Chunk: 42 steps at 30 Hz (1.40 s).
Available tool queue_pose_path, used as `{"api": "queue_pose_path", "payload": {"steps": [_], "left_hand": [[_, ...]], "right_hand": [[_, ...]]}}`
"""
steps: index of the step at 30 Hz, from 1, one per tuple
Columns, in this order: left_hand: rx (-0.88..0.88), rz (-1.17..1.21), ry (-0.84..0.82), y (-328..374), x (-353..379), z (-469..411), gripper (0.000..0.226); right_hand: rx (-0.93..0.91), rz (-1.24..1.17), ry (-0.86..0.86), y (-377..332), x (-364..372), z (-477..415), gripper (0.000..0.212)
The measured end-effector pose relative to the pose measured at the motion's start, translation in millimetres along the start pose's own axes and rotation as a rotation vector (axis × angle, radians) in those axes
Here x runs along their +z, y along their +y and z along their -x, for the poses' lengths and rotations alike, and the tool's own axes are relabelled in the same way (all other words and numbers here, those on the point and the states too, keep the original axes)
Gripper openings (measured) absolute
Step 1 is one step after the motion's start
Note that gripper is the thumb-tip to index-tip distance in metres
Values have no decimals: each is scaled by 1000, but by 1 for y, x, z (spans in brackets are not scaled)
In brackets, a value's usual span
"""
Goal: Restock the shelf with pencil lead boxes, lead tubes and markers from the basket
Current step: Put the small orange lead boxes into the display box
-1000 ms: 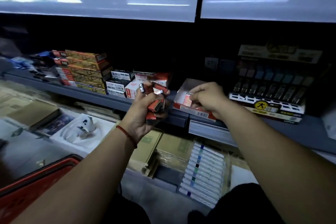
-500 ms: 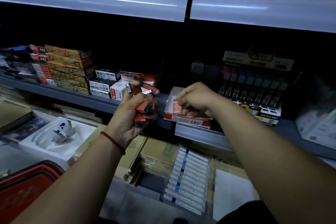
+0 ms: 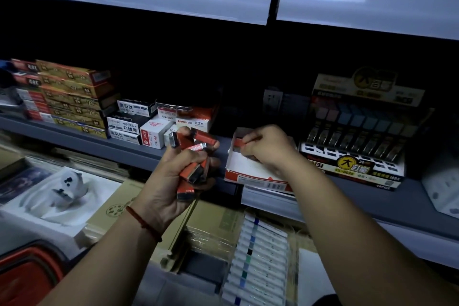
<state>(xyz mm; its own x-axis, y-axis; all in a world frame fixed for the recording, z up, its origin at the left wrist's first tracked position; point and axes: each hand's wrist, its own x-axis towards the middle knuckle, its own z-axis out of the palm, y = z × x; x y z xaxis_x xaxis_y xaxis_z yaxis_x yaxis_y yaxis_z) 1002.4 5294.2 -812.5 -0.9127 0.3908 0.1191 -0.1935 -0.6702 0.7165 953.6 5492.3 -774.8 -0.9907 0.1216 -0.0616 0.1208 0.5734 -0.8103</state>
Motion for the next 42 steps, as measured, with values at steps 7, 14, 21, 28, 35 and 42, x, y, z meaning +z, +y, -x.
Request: {"api": "queue_pose_path", "payload": {"steps": [7,14,21,28,35,42], "left_hand": [[-7,32,-5,-4,4,2,68],[-25,22,10,-4,8,6,75],[-49,-11,11,-4,7,10,33],[-110,-30,-62,-2,-5,11,68],[-133,-21,-82,-5,2,6,60],[-99,2,24,-8,10,0,46]], "right_hand": [[-101,-5,-119,7,-12,25,22],[-174,77,-256,4,-16,39,23],[-253,335,-227,1,-16,38,36],[-432,55,-146,-18,-10,44,28],[-394,-207,-263,-21,-3,44,24],[-299,15,199,-9,-21,32,10]]}}
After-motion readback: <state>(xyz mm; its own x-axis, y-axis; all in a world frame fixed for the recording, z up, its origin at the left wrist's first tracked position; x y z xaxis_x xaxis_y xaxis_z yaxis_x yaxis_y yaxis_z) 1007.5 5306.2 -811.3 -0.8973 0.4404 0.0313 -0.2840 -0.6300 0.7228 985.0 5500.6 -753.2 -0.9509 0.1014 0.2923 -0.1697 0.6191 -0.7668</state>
